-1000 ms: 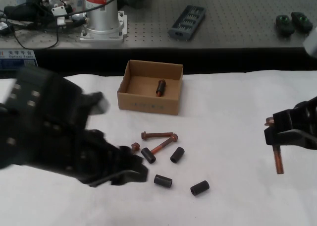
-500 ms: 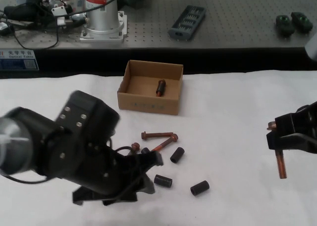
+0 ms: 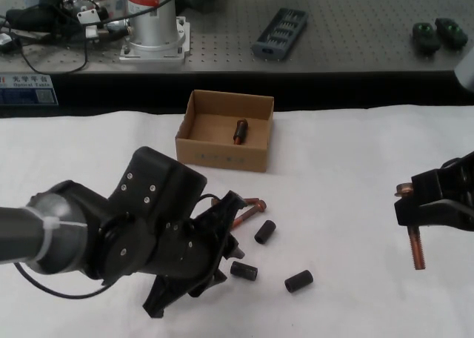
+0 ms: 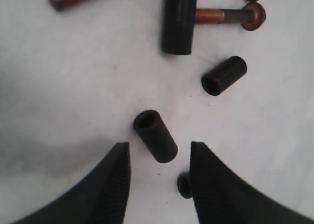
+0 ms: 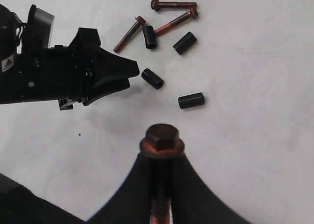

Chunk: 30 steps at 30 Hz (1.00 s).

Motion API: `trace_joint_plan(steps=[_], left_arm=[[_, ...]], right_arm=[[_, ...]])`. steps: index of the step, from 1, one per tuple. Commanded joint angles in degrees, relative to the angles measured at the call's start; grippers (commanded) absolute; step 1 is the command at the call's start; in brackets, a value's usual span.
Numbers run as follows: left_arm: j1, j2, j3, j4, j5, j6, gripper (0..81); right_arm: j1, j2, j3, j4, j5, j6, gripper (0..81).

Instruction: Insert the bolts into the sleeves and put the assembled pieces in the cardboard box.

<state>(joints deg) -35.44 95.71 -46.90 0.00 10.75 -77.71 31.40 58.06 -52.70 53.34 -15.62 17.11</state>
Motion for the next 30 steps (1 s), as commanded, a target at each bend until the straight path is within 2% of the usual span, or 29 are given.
trace_joint_plan(steps=[1, 12, 21, 30], left_arm=[[-0.3, 0.4, -0.4, 0.0, -1.1, -3.4, 29.7], [-0.7, 0.4, -0.4, 0.0, -4.6, -6.1, 29.7], [-2.5, 4.7, -2.3, -3.3, -4.0, -8.7, 29.7], [-2.5, 7.9, -5.7, -3.1, -4.1, -9.7, 29.3]], right_arm=[[-0.2, -0.5, -0.1, -0.1, -0.9, -0.5, 2.9], [-0.2, -0.5, -0.1, -0.1, -0.9, -0.5, 2.9], [-0.2, -0.5, -0.1, -0.1, -0.9, -0.5, 2.9], [-0.2, -0.5, -0.1, -0.1, -2.0, -0.5, 2.9]])
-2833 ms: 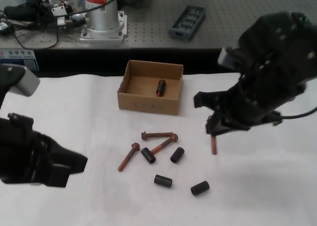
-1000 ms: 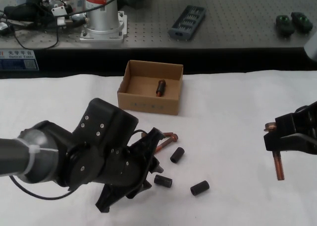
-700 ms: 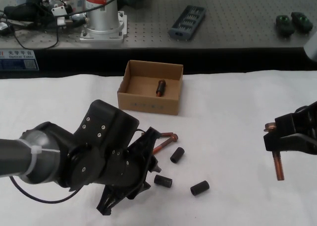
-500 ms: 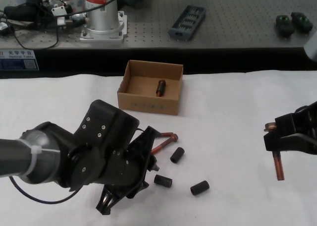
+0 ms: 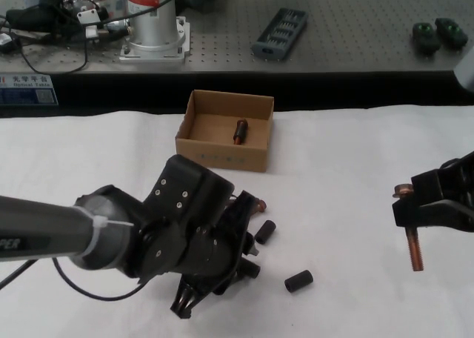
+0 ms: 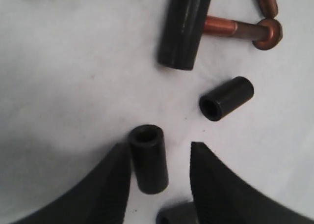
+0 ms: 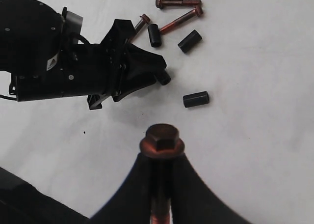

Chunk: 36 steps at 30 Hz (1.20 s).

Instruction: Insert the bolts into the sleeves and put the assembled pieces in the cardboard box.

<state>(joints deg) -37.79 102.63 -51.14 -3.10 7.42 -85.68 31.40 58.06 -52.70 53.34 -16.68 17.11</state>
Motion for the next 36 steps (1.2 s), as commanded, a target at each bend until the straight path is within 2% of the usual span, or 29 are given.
trace_joint_plan(steps=[1, 18, 24, 29, 36], left_arm=[[-0.2, 1.1, -1.5, 0.0, -0.8, -2.1, 29.3], [-0.2, 1.3, -1.5, 4.7, 0.6, -5.0, 29.3], [-1.9, 1.3, -1.5, 4.7, 0.6, -5.8, 25.1], [-3.6, 2.5, -1.5, 4.4, 0.1, -5.7, 24.8], [-3.6, 3.4, -1.5, 4.6, -1.1, -5.7, 24.8]], right_arm=[[-0.2, -0.5, -0.1, -0.1, -1.0, -0.5, 2.9], [-0.2, -0.5, -0.1, -3.0, -0.9, -0.5, 2.9], [-0.2, -0.5, -0.1, -4.0, -0.9, -0.5, 2.9], [-0.2, -0.5, -0.1, -3.9, -1.1, -0.5, 2.9], [-0.2, -0.7, -0.1, -3.9, -2.2, -0.5, 2.9]])
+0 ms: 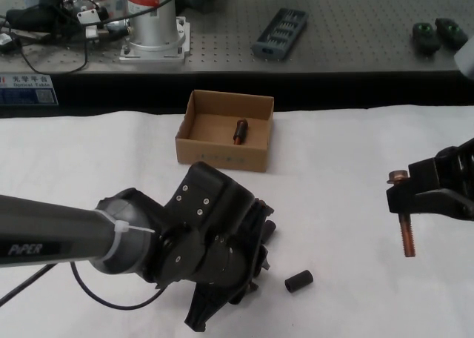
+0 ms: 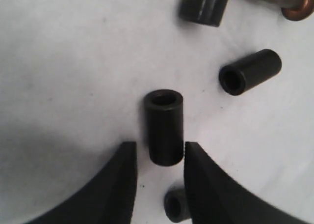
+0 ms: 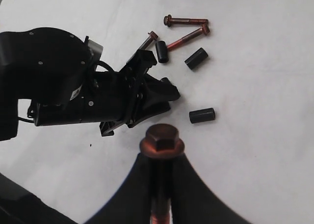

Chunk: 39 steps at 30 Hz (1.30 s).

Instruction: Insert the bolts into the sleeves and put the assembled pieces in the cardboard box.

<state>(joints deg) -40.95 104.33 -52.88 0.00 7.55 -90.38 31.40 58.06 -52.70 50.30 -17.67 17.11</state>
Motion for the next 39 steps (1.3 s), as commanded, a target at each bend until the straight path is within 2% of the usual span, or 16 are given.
trace_joint_plan(steps=[1, 16, 29, 39], left_arm=[[-0.5, 1.7, 0.3, 1.7, -2.0, -1.1, 24.8], [-0.3, 1.7, 0.3, 1.7, -8.5, -0.9, 24.8], [1.9, 1.7, 0.3, 1.6, -9.0, -0.5, 24.8], [1.9, 1.7, 0.3, 1.6, -8.3, -0.5, 24.8]], right_arm=[[-0.3, -0.7, -0.1, -0.9, -1.4, -0.5, 2.9], [-4.3, -0.7, -0.1, -0.9, -3.9, -0.5, 2.9], [-4.6, -0.7, -0.1, -0.9, -3.9, -0.5, 2.9], [-4.6, -0.7, -0.1, -0.9, -3.9, -0.5, 2.9]])
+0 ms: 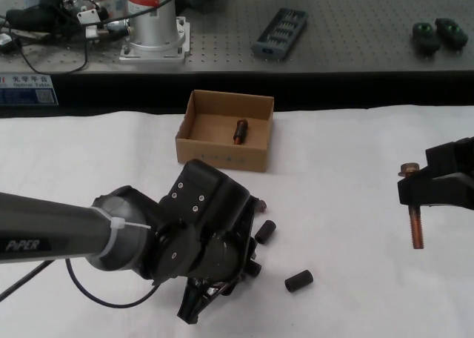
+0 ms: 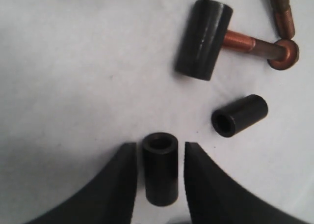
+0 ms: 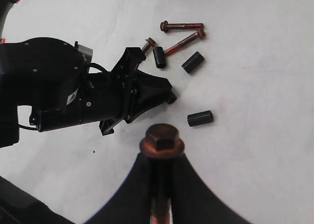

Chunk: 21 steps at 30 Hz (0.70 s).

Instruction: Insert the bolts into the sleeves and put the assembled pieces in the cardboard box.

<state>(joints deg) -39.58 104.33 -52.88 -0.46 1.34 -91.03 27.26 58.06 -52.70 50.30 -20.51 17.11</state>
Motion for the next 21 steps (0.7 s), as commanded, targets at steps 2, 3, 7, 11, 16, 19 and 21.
trace_joint_plan(steps=[2, 3, 7, 11, 16, 19, 21], left_arm=[[0.5, 1.7, 0.3, 2.0, -1.9, 0.1, 24.8], [0.5, 1.7, 0.3, 2.0, -1.9, 0.1, 24.8], [0.4, 1.7, 0.3, 2.0, -1.0, 0.1, 24.8], [0.4, 1.7, 0.3, 2.0, -1.0, 0.1, 24.8], [0.4, 1.7, 0.3, 2.0, 0.7, -0.3, 24.8], [0.4, 1.7, 0.3, 2.0, 1.8, -0.3, 23.2], [0.4, 1.7, 0.3, 2.0, 2.5, -0.3, 17.7]], right_arm=[[-0.4, -0.7, -0.1, -0.9, -1.1, -0.5, 2.9], [-0.4, -0.7, -0.1, -0.9, -1.1, -0.5, 2.9], [-0.4, -0.7, -0.1, -0.9, -1.1, -0.5, 2.9], [-0.4, -0.7, -0.1, -0.9, -1.1, -0.5, 2.9], [-0.4, -0.7, -0.1, -1.0, -1.1, -0.5, 2.9], [-0.4, -0.7, -0.1, -1.0, -1.1, -0.5, 2.9], [-0.4, -0.7, -0.1, -1.0, -1.1, -0.5, 2.9]])
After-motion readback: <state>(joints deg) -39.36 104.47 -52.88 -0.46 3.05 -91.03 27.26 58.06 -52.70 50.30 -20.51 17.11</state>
